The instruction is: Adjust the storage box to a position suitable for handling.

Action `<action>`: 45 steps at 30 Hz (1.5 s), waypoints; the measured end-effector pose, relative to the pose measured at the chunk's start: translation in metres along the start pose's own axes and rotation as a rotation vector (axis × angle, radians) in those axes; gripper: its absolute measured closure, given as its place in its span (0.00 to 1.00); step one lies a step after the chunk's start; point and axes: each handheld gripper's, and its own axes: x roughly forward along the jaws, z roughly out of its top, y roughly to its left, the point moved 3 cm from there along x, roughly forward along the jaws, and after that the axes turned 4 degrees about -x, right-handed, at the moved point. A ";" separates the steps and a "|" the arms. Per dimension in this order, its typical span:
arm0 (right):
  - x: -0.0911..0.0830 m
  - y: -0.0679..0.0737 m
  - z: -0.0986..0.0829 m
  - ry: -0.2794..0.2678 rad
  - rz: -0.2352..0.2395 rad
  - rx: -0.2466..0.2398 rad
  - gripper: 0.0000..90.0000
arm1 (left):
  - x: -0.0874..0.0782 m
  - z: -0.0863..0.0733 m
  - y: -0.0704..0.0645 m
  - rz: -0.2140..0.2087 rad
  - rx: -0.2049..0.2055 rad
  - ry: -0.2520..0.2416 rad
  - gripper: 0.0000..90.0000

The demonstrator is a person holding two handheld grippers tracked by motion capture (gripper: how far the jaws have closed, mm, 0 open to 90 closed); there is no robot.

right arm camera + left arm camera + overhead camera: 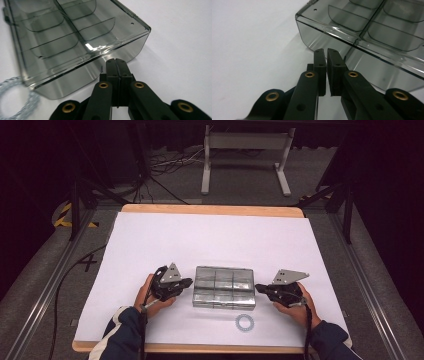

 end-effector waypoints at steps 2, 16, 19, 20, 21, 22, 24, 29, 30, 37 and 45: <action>-0.004 0.002 -0.001 -0.002 0.010 0.001 1.00 | -0.005 -0.003 -0.001 -0.004 -0.004 -0.013 0.94; -0.030 0.038 -0.008 0.002 0.102 -0.051 1.00 | -0.031 -0.033 -0.017 -0.014 -0.003 -0.067 0.78; -0.029 0.040 -0.008 0.001 0.109 -0.048 1.00 | -0.027 -0.034 -0.018 -0.008 -0.011 -0.070 0.72; -0.028 0.040 -0.009 0.008 0.108 -0.053 1.00 | -0.026 -0.034 -0.018 -0.010 -0.005 -0.066 0.69; -0.028 0.040 -0.009 0.008 0.114 -0.051 1.00 | -0.026 -0.034 -0.018 -0.008 -0.003 -0.062 0.69; -0.027 0.041 -0.009 0.009 0.117 -0.056 1.00 | -0.026 -0.034 -0.018 0.001 -0.003 -0.064 0.65; -0.027 0.042 -0.009 0.009 0.122 -0.056 1.00 | -0.027 -0.034 -0.017 -0.003 -0.020 -0.076 0.63; -0.026 0.042 -0.008 0.008 0.118 -0.056 1.00 | -0.026 -0.034 -0.016 0.006 -0.029 -0.077 0.57; -0.026 0.042 -0.008 0.006 0.119 -0.054 1.00 | -0.026 -0.034 -0.016 0.009 -0.027 -0.073 0.56; -0.027 0.044 -0.006 -0.008 0.126 -0.054 1.00 | -0.025 -0.034 -0.017 0.032 -0.026 -0.059 0.48; -0.028 0.045 -0.004 -0.027 0.125 -0.057 1.00 | -0.025 -0.033 -0.017 0.030 -0.024 -0.063 0.48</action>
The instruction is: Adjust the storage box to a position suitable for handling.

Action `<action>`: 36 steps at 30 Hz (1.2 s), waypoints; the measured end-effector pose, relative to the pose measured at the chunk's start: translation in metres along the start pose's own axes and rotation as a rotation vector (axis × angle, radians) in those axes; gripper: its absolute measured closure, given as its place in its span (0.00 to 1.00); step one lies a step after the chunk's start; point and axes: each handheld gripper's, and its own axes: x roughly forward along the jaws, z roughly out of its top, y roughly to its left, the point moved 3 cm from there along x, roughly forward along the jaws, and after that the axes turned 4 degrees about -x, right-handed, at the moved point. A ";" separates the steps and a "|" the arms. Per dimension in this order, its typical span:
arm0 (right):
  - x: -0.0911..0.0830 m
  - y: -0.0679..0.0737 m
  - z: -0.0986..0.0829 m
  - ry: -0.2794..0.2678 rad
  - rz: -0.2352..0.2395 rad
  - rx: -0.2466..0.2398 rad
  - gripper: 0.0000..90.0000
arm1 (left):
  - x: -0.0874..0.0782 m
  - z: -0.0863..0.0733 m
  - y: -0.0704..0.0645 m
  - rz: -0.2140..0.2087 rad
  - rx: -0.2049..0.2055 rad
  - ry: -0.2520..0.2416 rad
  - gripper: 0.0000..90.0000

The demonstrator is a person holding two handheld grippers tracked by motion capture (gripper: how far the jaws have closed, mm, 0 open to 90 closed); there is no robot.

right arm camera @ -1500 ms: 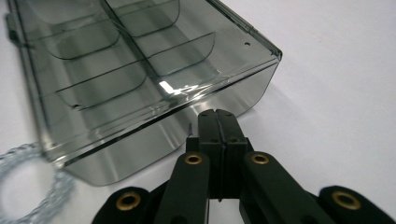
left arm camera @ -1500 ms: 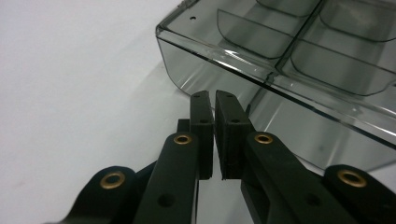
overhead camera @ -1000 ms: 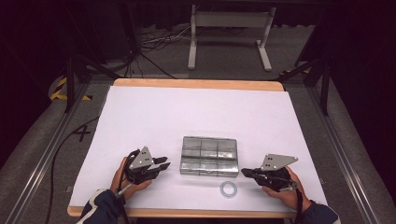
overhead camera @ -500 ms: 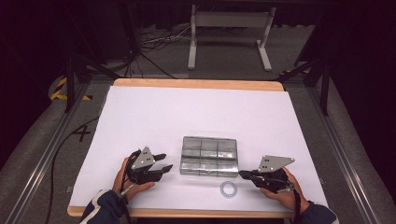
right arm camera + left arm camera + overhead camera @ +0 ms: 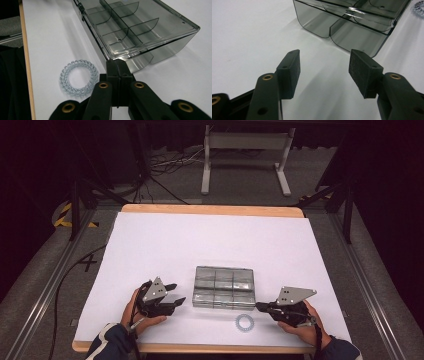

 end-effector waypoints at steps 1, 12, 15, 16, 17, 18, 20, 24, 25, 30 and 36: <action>0.000 0.000 0.000 -0.006 0.000 0.000 1.00 | 0.000 0.001 0.000 -0.002 -0.001 -0.005 0.48; -0.001 -0.001 0.004 -0.032 -0.010 -0.006 1.00 | 0.000 0.016 -0.003 0.007 0.038 -0.045 0.45; -0.002 -0.001 0.006 -0.042 -0.014 -0.007 1.00 | 0.001 0.020 -0.003 0.009 0.043 -0.056 0.45; -0.002 -0.001 0.006 -0.047 -0.016 -0.008 1.00 | 0.001 0.021 -0.004 0.016 0.048 -0.058 0.45; -0.002 -0.002 0.007 -0.051 -0.017 -0.010 1.00 | 0.001 0.022 -0.004 0.017 0.059 -0.058 0.45; -0.003 -0.002 0.008 -0.055 -0.019 -0.012 1.00 | 0.001 0.023 -0.004 0.012 0.062 -0.059 0.44; -0.004 -0.003 0.011 -0.069 -0.025 -0.014 1.00 | 0.001 0.025 -0.004 0.016 0.062 -0.064 0.44; -0.005 -0.004 0.013 -0.083 -0.036 -0.012 1.00 | 0.002 0.028 -0.004 0.020 0.077 -0.062 0.44; -0.005 -0.005 0.013 -0.089 -0.038 -0.011 1.00 | 0.003 0.029 -0.004 0.021 0.079 -0.063 0.44; -0.007 -0.005 0.017 -0.106 -0.051 -0.011 1.00 | 0.005 0.036 -0.007 0.033 0.102 -0.073 0.42; -0.009 -0.007 0.021 -0.125 -0.066 -0.017 1.00 | 0.009 0.045 -0.009 0.024 0.120 -0.085 0.44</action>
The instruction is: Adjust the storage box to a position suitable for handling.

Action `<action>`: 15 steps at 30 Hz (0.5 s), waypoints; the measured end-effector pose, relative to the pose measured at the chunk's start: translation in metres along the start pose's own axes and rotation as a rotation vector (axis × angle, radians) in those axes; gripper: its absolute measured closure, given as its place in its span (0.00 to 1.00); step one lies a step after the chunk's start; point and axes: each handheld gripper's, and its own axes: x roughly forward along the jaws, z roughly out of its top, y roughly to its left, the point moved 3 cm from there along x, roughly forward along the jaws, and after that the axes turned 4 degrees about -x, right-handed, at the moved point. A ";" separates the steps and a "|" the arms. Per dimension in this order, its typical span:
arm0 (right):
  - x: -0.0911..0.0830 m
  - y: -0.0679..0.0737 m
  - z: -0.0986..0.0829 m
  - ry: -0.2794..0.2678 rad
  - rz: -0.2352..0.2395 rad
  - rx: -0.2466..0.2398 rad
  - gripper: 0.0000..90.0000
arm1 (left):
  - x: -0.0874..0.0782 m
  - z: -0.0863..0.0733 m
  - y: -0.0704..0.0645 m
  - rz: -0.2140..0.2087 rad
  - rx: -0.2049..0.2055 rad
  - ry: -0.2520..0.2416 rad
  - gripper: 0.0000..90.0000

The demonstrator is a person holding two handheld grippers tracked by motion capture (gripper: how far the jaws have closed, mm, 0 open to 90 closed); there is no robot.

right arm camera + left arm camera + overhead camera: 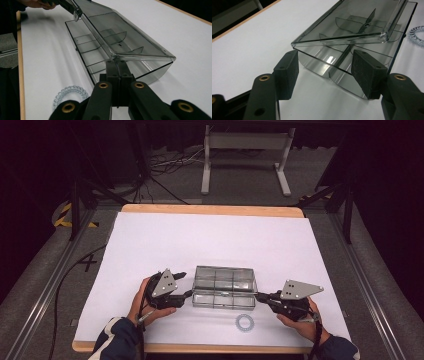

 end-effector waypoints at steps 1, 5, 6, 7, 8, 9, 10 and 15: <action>0.000 -0.001 0.001 -0.008 -0.010 -0.001 1.00 | 0.002 0.003 0.001 0.007 -0.010 -0.009 0.42; -0.001 -0.002 0.003 -0.006 -0.041 -0.020 1.00 | 0.006 0.009 0.003 0.011 -0.003 -0.018 0.43; -0.001 -0.003 0.003 -0.011 -0.043 -0.015 1.00 | 0.006 0.011 0.002 0.006 -0.004 -0.027 0.44; -0.002 -0.003 0.004 -0.011 -0.046 -0.019 1.00 | 0.006 0.012 0.002 0.013 0.001 -0.032 0.44; -0.002 -0.003 0.004 -0.014 -0.051 -0.021 1.00 | 0.005 0.013 0.002 0.015 -0.002 -0.046 0.45; -0.002 -0.003 0.004 -0.016 -0.052 -0.020 1.00 | 0.005 0.014 0.002 0.010 0.001 -0.044 0.47; -0.002 -0.003 0.004 -0.019 -0.057 -0.023 1.00 | 0.005 0.015 0.002 0.011 0.003 -0.050 0.48; -0.002 -0.002 0.005 -0.019 -0.092 -0.045 0.97 | 0.003 0.020 -0.001 0.007 -0.004 -0.070 0.51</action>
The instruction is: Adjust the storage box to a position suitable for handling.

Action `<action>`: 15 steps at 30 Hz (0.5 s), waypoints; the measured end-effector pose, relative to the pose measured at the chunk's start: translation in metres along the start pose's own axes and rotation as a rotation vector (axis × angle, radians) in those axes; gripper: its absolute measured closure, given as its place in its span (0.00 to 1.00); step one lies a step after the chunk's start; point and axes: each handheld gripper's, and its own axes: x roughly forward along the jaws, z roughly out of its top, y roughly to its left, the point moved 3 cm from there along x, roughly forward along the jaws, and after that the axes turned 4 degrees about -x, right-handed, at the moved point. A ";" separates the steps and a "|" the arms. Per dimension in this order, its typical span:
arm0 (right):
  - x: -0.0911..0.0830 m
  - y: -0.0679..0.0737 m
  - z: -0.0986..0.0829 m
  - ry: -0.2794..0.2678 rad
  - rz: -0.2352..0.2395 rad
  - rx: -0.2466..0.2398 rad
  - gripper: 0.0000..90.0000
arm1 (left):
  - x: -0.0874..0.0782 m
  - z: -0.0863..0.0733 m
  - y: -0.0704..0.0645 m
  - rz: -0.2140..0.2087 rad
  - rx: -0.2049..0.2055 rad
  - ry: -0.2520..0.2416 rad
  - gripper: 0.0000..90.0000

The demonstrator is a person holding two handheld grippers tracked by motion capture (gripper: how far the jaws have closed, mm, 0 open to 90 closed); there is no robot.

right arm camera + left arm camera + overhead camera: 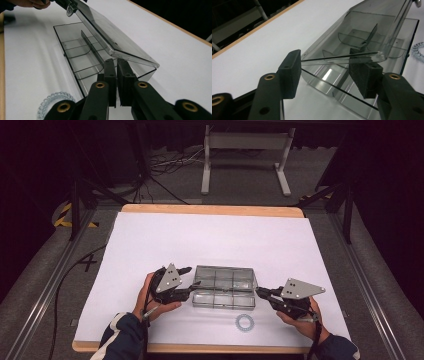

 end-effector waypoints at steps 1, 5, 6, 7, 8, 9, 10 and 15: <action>0.000 0.000 0.000 -0.006 -0.006 -0.004 0.97 | 0.000 0.002 -0.001 -0.001 0.002 -0.007 0.52; -0.002 -0.001 0.002 -0.011 -0.048 -0.021 0.93 | 0.000 0.005 -0.001 -0.006 0.011 -0.014 0.58; -0.002 -0.002 0.002 -0.012 -0.057 -0.022 0.92 | -0.001 0.005 -0.001 -0.004 0.014 -0.014 0.59; -0.003 -0.003 0.002 -0.010 -0.068 -0.025 0.90 | -0.001 0.005 -0.001 -0.007 0.013 -0.013 0.59; -0.003 -0.003 0.003 -0.013 -0.084 -0.030 0.89 | -0.001 0.005 -0.001 -0.015 0.015 -0.011 0.61; -0.003 -0.004 0.004 -0.017 -0.082 -0.030 0.88 | -0.001 0.005 -0.001 -0.015 0.019 -0.010 0.62; -0.003 -0.004 0.004 -0.021 -0.087 -0.032 0.88 | -0.001 0.005 -0.001 -0.017 0.020 -0.009 0.63; 0.000 -0.006 0.010 -0.045 -0.093 -0.049 0.88 | -0.002 0.009 0.000 -0.021 0.035 -0.009 0.73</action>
